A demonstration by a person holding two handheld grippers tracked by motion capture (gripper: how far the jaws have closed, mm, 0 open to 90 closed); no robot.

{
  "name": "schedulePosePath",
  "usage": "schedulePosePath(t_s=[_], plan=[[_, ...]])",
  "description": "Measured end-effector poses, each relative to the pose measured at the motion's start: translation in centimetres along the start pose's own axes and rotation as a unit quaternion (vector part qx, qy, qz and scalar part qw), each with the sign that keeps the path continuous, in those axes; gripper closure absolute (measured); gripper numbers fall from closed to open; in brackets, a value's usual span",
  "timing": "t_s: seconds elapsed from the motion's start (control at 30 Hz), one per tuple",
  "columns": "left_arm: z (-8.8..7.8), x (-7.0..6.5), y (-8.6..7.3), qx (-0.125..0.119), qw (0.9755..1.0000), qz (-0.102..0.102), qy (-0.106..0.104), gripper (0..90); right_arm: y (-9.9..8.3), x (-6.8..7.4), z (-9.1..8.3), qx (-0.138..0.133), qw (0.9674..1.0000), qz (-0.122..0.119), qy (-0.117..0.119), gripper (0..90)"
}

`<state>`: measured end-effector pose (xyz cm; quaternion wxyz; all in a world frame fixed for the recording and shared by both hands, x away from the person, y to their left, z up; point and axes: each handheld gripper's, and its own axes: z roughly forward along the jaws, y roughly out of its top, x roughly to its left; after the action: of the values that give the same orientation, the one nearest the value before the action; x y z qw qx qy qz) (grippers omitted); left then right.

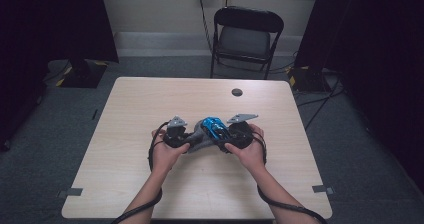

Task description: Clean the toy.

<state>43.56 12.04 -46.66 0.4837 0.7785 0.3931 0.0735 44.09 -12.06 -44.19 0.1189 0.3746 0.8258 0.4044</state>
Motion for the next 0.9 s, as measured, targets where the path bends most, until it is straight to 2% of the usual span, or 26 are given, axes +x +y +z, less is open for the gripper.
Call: schedulePosePath(t_s=[0.9], plan=[[0.9,-2.0,-0.4,0.014,0.9993,0.023,-0.027,72.2,0.7,-0.3,0.5,0.006,0.9999,0.013,-0.007,26.1]])
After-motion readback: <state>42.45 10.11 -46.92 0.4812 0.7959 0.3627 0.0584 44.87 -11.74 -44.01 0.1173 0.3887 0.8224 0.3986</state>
